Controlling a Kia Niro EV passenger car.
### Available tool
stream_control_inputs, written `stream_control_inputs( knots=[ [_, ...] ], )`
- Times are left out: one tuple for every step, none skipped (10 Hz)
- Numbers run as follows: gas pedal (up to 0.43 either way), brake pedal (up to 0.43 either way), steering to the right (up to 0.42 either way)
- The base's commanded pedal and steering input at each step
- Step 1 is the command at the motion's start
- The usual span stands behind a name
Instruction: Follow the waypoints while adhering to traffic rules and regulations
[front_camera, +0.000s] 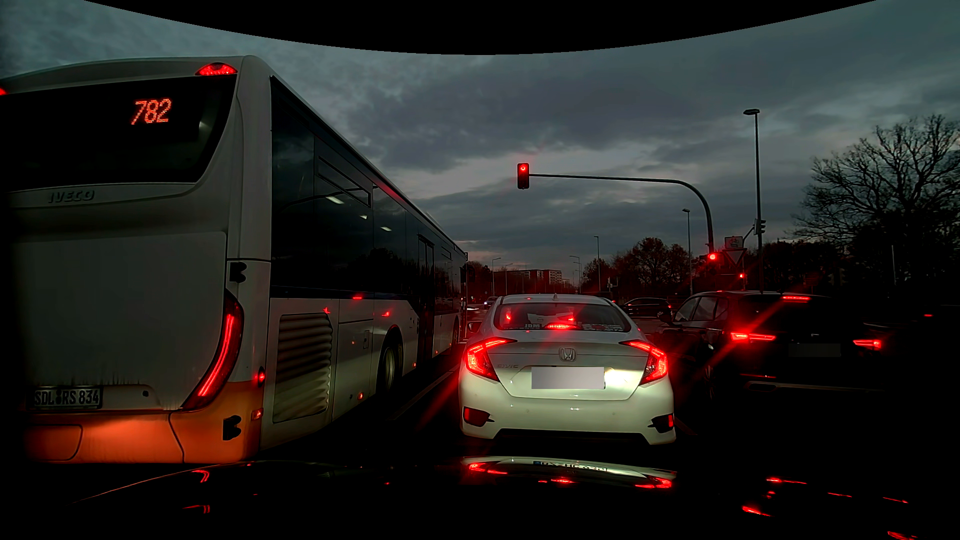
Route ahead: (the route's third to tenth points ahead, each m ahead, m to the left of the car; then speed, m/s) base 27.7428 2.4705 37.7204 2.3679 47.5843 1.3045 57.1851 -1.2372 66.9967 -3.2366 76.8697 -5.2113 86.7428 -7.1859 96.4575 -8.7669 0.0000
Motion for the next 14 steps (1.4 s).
stream_control_inputs(
  knots=[
    [0.0, 0.366, 0.014],
    [0.0, 0.366, 0.014],
    [0.0, 0.366, 0.014],
    [0.0, 0.36, 0.014],
    [0.0, 0.366, 0.014],
    [0.0, 0.366, 0.014],
    [0.0, 0.366, 0.014],
    [0.0, 0.366, 0.014],
    [0.0, 0.366, 0.014],
    [0.0, 0.366, 0.014],
    [0.0, 0.366, 0.014],
    [0.0, 0.366, 0.014],
    [0.0, 0.366, 0.014],
    [0.0, 0.36, 0.014]
  ],
)
